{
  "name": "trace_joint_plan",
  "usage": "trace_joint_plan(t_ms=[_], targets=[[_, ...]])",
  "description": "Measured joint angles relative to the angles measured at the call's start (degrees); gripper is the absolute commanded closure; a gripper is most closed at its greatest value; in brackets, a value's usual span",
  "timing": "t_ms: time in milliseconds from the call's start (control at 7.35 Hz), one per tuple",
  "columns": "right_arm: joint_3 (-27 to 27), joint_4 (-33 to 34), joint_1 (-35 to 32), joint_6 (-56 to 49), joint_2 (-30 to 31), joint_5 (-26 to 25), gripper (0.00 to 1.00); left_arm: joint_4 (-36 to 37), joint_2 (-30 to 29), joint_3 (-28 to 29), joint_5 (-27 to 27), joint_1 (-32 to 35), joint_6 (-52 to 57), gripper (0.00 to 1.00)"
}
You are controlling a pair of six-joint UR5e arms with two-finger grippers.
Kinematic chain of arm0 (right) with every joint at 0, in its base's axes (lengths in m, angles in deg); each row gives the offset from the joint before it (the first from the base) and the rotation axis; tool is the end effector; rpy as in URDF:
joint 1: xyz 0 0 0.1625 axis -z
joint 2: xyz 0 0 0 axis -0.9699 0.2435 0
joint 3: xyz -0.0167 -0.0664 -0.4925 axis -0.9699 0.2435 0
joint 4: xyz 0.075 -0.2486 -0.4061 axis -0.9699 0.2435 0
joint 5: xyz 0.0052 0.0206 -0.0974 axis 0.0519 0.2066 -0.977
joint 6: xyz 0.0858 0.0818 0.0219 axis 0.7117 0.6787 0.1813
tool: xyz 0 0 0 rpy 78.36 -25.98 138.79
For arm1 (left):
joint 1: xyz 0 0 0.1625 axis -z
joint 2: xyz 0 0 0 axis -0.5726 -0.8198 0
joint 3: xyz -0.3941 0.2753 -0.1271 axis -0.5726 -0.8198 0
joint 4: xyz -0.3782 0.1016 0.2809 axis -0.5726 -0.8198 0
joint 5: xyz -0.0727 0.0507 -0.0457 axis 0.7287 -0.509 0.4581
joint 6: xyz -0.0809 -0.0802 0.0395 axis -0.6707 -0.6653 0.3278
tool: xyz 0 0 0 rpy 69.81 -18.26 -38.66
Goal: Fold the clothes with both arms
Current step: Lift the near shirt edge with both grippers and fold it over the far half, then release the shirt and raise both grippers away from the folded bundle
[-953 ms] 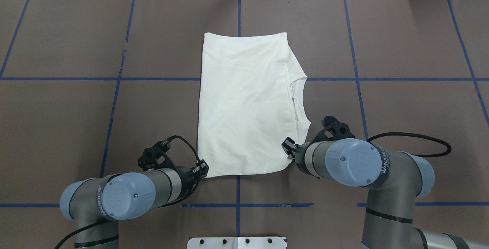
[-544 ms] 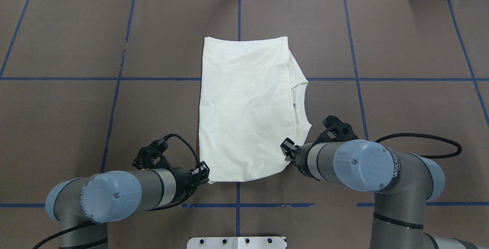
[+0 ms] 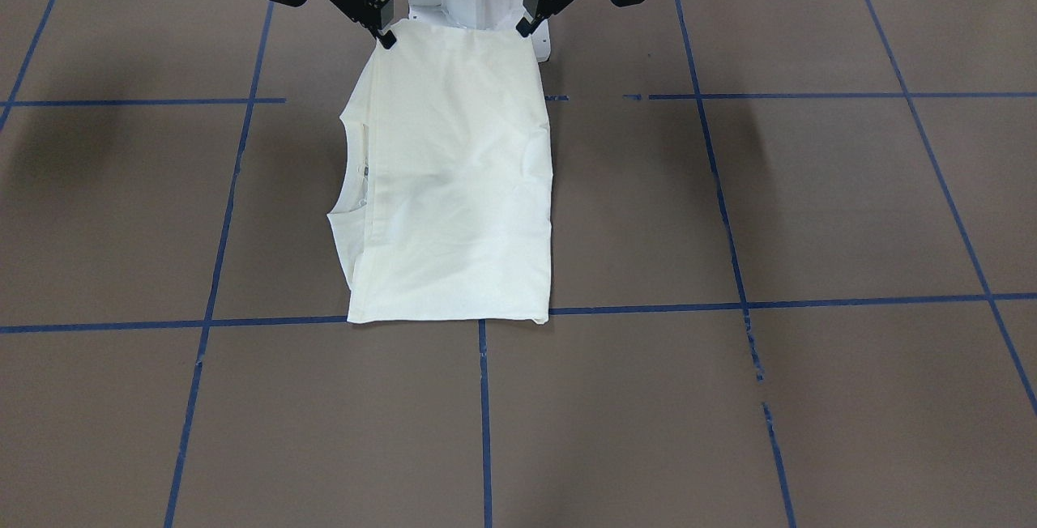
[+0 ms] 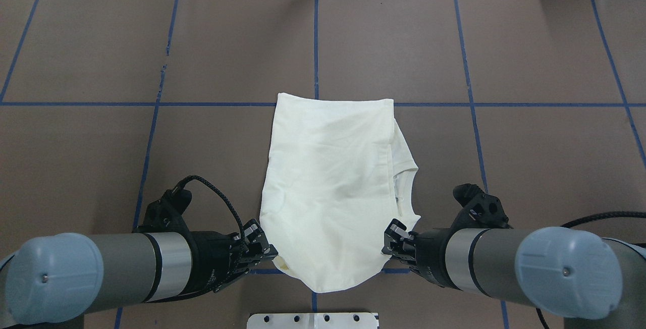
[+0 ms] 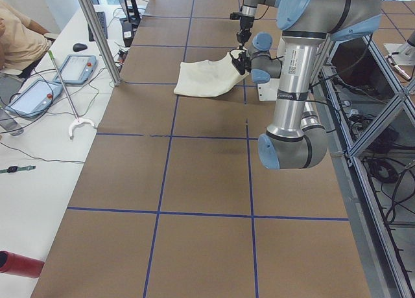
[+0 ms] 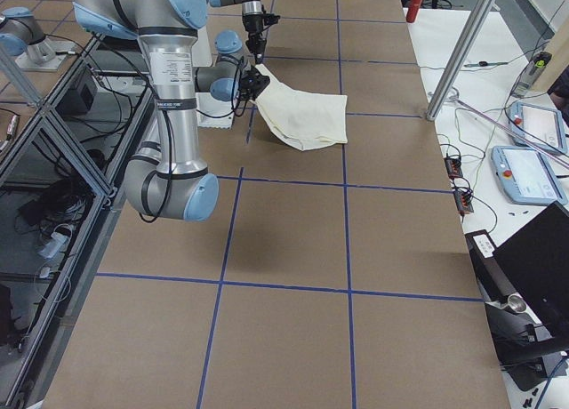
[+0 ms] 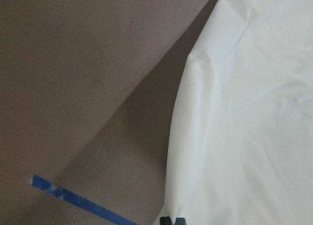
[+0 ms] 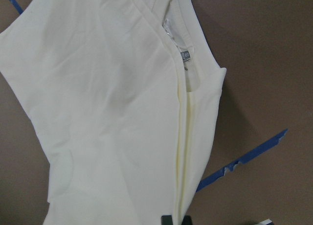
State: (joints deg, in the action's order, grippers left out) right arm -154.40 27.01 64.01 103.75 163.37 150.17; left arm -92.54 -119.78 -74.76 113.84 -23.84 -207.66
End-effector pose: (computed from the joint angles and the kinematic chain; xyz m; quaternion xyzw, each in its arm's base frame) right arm -0.4715 -0.2316 0.2447 -0.1165 -0.5346 0.3160 0.7751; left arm 0.5156 -0.2322 0.2016 -0.1597 0.6213 -0.3031 0.7047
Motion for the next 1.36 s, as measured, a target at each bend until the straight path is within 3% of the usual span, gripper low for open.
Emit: trace_joint_plan(t_ms=[272, 817, 1361], targets=[[0.5, 0.1, -6.0, 0.3, -0.4, 0.2, 1.0, -0.2, -3.5, 3.7, 0.1, 4.6, 1.7, 1.0], [21.6, -0.4, -21.5, -3.6, -15.0, 4.0, 1.0, -2.4, -15.2, 21.7, 0.3, 18.3, 13.6, 1.0], [34.4, -0.6, -25.5, -5.4, -23.3, 5.4, 1.0, -15.6, -22.2, 43.1, 0.3, 23.4, 20.2, 1.0]])
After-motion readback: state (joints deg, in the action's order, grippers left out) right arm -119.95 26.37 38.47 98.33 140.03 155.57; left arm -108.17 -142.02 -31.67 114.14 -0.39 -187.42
